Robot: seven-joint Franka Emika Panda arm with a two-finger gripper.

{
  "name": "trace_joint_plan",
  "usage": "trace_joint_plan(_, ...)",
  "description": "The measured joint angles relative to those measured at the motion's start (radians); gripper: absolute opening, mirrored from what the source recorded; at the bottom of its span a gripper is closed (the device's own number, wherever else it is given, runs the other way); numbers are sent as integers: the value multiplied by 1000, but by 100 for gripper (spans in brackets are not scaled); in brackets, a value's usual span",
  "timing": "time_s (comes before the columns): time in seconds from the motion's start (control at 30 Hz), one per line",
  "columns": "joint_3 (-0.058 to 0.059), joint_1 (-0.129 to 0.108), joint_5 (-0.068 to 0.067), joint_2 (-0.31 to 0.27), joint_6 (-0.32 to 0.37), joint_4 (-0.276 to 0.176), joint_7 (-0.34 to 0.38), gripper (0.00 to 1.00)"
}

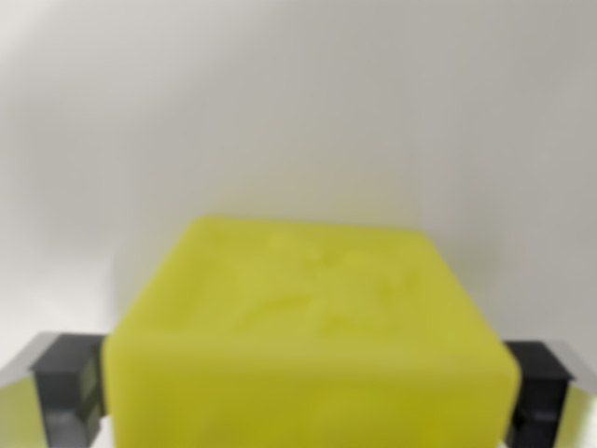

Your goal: Pick yellow cube

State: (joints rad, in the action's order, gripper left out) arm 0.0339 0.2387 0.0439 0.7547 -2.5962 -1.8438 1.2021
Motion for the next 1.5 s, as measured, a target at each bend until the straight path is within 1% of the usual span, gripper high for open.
trace_joint_plan(0.17, 0, 0, 0, 0, 0, 0, 0, 100)
trace_joint_plan(0.2, 0, 0, 0, 0, 0, 0, 0, 0)
trace_joint_plan(0.37, 0, 0, 0, -9, 5, -4, 0, 0)
trace_joint_plan(0.9, 0, 0, -6, -96, 65, -31, 5, 0)
trace_joint_plan(1.5, 0, 1, -14, -187, 140, -47, 10, 0)
